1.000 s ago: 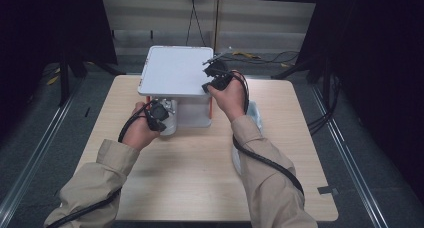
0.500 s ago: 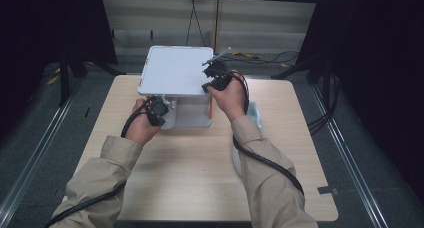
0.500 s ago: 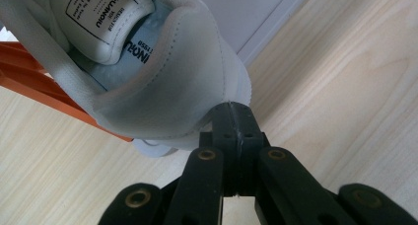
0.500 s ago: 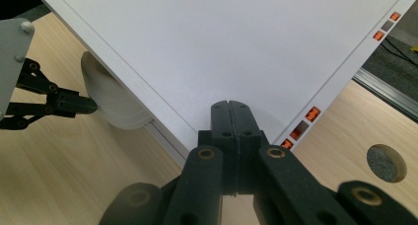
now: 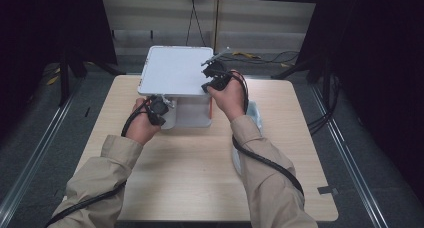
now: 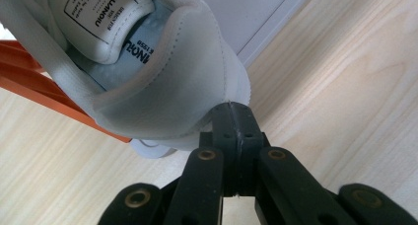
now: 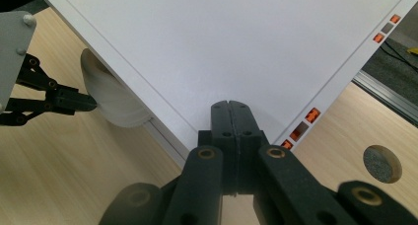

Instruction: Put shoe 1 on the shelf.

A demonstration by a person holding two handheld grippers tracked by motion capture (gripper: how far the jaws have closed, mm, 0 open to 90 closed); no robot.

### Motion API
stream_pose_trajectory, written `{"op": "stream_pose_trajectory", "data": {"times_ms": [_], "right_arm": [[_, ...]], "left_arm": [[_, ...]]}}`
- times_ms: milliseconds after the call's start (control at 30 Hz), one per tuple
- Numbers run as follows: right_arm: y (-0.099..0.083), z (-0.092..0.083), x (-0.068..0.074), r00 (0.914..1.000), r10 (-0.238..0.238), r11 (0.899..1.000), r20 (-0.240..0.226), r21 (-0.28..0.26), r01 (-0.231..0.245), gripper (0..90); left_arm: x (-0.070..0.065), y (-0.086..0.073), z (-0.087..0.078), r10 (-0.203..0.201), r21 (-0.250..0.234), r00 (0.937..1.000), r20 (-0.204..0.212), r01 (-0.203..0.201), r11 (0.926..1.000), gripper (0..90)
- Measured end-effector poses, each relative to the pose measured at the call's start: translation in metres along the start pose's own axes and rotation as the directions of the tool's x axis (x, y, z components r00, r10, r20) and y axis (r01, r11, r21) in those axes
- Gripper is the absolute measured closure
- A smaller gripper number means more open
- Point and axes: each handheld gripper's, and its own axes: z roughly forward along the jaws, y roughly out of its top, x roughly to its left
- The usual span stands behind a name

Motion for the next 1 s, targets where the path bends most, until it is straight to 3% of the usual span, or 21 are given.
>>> {"op": "stream_pose_trajectory", "data": {"times_ms": [67, 200, 533, 700, 800, 867, 1000], "right_arm": [[-0.001, 0.0, 0.0, 1.0, -0.002, 1.0, 0.001, -0.003, 0.002, 90.0], [-0.004, -0.002, -0.005, 0.9998, 0.014, 1.0, -0.012, -0.023, -0.015, 84.6], [-0.018, -0.023, -0.019, 0.9995, 0.028, 1.0, 0.013, -0.001, -0.028, 73.8], [-0.039, -0.034, -0.028, 0.9989, 0.035, 0.999, 0.032, 0.021, -0.036, 66.8], [-0.052, -0.037, -0.035, 0.9983, 0.048, 0.998, 0.032, 0.038, -0.049, 63.2], [-0.06, -0.038, -0.039, 0.9983, 0.045, 0.997, 0.037, 0.057, -0.047, 61.8], [-0.074, -0.04, -0.044, 0.998, 0.056, 0.994, 0.03, 0.092, -0.059, 58.5]], "left_arm": [[0.0, -0.002, 0.0, -0.057, -0.015, 0.9983, 0.011, 0.058, 0.9982, 90.0], [0.0, -0.007, -0.005, -0.093, -0.015, 0.9937, 0.062, 0.095, 0.9954, 83.6], [-0.007, -0.021, -0.015, -0.089, -0.016, 0.9922, 0.088, 0.091, 0.9957, 73.0], [-0.018, -0.03, -0.013, -0.093, 0.018, 0.991, 0.097, 0.091, 0.9957, 62.7], [-0.022, -0.034, -0.012, -0.107, 0.025, 0.9864, 0.125, 0.104, 0.9942, 58.5], [-0.026, -0.036, -0.011, -0.1, 0.031, 0.9877, 0.12, 0.097, 0.9948, 54.8], [-0.033, -0.041, -0.01, -0.122, 0.033, 0.9829, 0.138, 0.118, 0.9924, 48.4]]}}
